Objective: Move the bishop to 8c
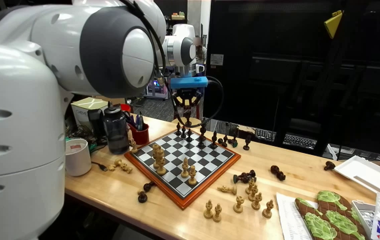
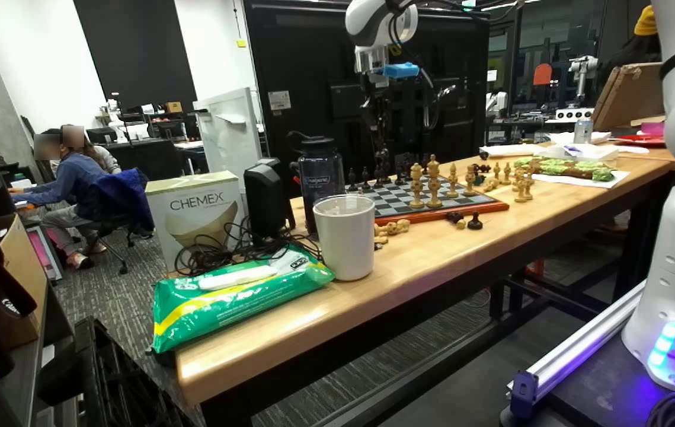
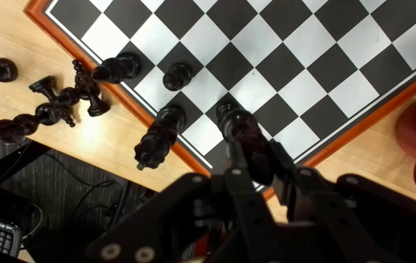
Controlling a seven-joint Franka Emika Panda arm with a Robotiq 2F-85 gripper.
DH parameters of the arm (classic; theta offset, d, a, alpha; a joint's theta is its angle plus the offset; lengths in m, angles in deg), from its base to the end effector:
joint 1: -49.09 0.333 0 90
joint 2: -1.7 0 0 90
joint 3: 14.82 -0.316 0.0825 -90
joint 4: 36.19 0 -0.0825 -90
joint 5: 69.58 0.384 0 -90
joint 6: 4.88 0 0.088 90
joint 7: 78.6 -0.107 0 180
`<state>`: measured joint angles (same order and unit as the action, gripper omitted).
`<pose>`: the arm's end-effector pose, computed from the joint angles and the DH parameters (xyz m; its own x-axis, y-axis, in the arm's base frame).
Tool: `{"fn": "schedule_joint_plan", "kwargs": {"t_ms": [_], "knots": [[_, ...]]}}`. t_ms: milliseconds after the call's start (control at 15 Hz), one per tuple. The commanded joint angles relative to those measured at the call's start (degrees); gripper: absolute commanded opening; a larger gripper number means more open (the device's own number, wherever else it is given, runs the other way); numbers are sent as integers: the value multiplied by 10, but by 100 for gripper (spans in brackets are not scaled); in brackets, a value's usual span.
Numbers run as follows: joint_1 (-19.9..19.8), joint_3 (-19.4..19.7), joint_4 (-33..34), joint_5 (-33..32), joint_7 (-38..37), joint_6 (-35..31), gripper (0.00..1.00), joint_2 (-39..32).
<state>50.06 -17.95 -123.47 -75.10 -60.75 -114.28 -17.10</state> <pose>0.6649 0.0363 0.4772 0.9165 0.3988 0.0317 0.3948 -0.9144 0.0889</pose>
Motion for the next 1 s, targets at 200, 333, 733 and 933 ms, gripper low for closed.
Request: {"fn": "schedule_joint_plan", "kwargs": {"t_ms": [200, 333, 733, 933], "knots": [[-9, -1, 102, 2, 43, 25, 5, -67], [-13, -2, 128, 5, 53, 29, 5, -86], [-23, -5, 180, 12, 74, 31, 5, -136], [-28, -7, 198, 18, 80, 36, 5, -153]]}}
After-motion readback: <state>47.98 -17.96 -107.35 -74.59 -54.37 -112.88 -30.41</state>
